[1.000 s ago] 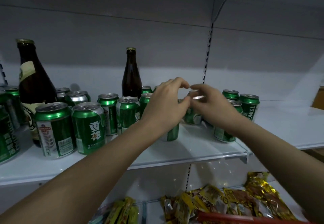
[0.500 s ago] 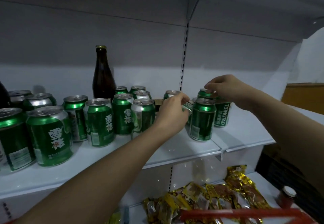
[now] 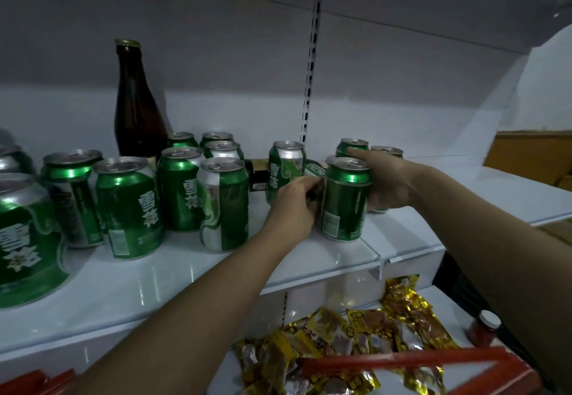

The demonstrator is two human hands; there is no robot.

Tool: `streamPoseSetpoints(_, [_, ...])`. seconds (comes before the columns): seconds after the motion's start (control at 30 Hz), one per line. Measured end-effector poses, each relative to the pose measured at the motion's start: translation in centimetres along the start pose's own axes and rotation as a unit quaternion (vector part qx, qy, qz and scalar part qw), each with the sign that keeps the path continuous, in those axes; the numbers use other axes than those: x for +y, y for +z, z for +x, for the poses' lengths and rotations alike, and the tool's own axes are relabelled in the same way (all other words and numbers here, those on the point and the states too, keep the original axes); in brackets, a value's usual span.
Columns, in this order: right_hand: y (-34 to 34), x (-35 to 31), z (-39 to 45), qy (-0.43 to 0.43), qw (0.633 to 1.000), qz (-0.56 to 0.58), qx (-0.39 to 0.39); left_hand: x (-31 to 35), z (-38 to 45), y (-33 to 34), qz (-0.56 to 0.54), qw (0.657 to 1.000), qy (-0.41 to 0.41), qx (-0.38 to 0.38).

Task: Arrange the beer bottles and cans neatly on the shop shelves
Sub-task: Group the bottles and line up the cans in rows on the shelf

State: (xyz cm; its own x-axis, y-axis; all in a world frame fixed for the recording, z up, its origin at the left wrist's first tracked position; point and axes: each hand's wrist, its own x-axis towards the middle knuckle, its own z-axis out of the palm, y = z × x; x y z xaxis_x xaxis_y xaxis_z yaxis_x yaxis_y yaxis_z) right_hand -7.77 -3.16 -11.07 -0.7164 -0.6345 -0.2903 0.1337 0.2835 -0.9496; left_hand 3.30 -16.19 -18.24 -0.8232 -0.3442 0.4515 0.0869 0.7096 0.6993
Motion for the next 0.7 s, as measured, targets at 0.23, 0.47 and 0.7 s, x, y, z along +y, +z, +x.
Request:
streamPoseSetpoints(0.23, [0.0, 1.9, 0.6, -0.046, 0.998, -0.039, -0.024, 0.0, -0.3, 0.2, -0.044, 0.998, 0.029, -0.034])
streamPoseSetpoints(0.47, [0.3, 2.1, -0.2, -0.08, 0.996, 0.001, -0.041, 0.0, -0.1, 0.2, -0.064, 0.997, 0.041, -0.02])
streamPoseSetpoints(0.7, [0.6, 1.1, -0.8, -0.068, 0.988, 0.128, -0.044, 0.3, 0.1, 0.2, -0.075, 0.996, 0.056, -0.006])
